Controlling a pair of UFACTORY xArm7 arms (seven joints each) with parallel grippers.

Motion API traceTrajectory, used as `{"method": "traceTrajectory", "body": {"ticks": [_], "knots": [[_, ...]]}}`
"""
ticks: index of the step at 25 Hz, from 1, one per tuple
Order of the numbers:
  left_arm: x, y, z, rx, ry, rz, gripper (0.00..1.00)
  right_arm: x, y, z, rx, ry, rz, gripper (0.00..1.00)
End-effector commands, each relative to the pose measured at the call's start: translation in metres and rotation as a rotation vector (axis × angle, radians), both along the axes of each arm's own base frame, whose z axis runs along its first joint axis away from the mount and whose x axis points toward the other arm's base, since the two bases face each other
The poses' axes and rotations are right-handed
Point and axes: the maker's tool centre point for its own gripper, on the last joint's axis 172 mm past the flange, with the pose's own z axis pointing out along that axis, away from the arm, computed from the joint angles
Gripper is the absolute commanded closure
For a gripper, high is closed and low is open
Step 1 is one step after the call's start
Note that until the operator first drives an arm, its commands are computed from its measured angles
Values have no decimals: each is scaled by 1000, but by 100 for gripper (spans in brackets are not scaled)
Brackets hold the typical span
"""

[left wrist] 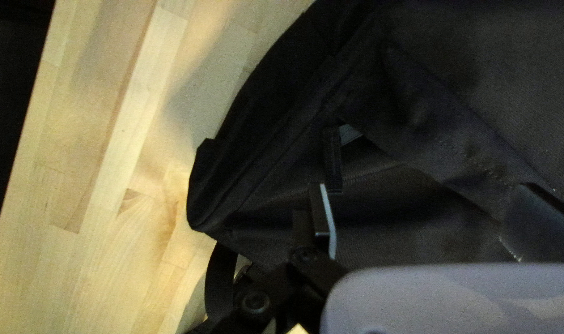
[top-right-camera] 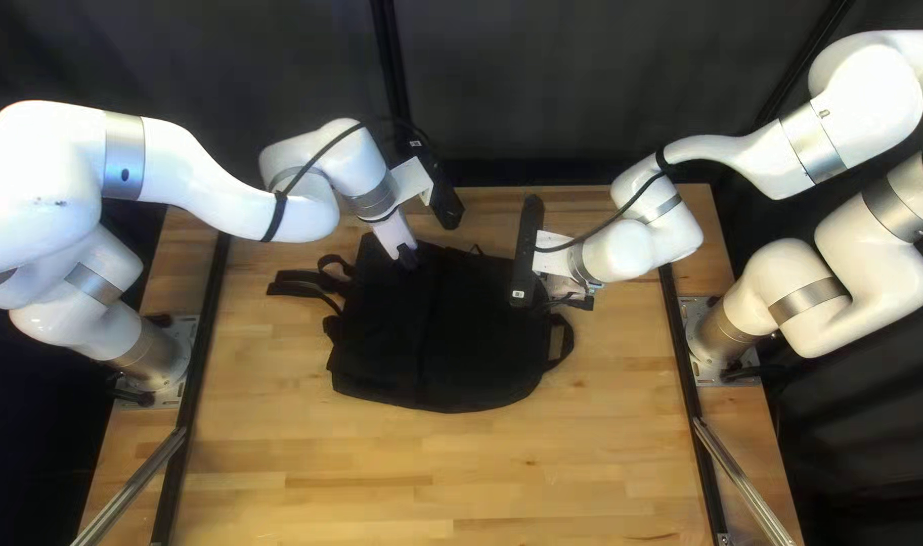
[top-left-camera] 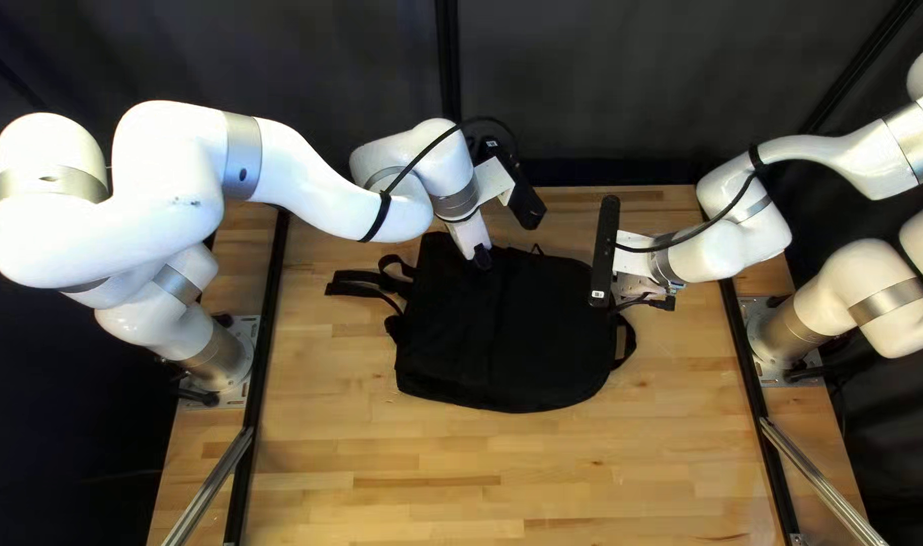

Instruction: Remove a lunch box from a kids backpack

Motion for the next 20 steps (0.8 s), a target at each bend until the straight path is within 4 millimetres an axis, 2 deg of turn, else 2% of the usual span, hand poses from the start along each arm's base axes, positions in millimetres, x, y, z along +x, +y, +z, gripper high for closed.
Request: {"method": "traceTrajectory", "body": {"ticks": [1, 3, 5, 6, 11, 15, 20], "knots": [[-5, 5, -4, -16, 1, 11, 0, -8, 3, -16, 6, -3, -5, 100], [-6, 23, -13, -43, 1, 39, 0, -9, 4, -20, 9, -5, -8, 100], [2, 37, -19, -65, -5, 72, 0, -8, 6, -20, 10, -8, -9, 100], [14, 46, -21, -81, -12, 88, 0, -8, 7, -19, 11, -10, -9, 100], [48, 67, -31, -146, -42, 110, 0, -8, 3, -16, 10, -18, -8, 100], [54, 70, -43, -197, -61, 125, 0, -1, 1, -11, 7, -20, -3, 100], [45, 58, -49, -231, -43, 129, 0, 4, -1, -10, 4, -19, 4, 100]]}}
